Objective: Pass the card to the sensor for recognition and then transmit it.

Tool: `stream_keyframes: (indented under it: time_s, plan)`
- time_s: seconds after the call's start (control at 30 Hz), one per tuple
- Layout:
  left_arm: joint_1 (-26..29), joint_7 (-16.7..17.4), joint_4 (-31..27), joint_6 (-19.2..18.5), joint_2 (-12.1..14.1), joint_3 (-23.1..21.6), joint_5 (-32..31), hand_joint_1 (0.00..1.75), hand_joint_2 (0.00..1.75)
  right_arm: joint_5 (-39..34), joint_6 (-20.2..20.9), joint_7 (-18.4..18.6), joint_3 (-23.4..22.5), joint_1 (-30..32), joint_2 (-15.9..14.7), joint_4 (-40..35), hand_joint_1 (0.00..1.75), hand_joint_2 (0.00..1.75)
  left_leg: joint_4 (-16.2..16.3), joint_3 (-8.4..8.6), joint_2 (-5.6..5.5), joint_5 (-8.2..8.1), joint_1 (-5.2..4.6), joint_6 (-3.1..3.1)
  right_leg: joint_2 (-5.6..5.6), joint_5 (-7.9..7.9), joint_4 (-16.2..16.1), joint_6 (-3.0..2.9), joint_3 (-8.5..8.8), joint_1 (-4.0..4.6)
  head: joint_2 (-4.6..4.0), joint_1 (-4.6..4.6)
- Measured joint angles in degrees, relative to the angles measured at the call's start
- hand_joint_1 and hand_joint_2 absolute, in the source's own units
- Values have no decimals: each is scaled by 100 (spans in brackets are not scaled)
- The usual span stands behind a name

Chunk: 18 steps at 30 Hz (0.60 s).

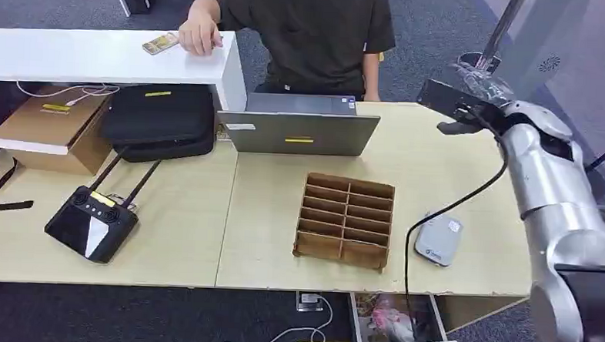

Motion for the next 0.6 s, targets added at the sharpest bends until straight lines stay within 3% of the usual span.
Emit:
stream_keyframes:
  time_s: [0.13, 0.3, 0.47, 0.6]
  plan:
    - [64, -77, 0, -39, 46, 138, 142, 0, 0, -263, 310, 37, 376, -52, -551, -267, 0, 175, 1, 0, 0, -2, 0, 2, 0, -1, -2, 0, -3, 0, 0, 0]
    - [148, -168, 0, -57, 61, 341, 305, 0, 0, -1406, 343, 313, 472, 439, -1265, -1030, 0, 175, 1, -2, -12, -7, 1, 9, -10, -6, -4, 6, 1, 1, 0, -4]
    - [157, -194, 0, -90, 57, 483, 419, 0, 0, -2234, 2, 632, 334, 1759, -1901, -2165, 0, 175, 1, -6, -23, -11, 0, 16, -24, -12, -9, 11, 4, 3, 0, 2]
    - [154, -236, 0, -92, 52, 560, 483, 0, 0, -2106, -349, 959, -8, 2855, -2122, -2988, 0, 175, 0, -8, -22, -13, 2, 19, -23, -15, -9, 11, 2, 4, 0, 0]
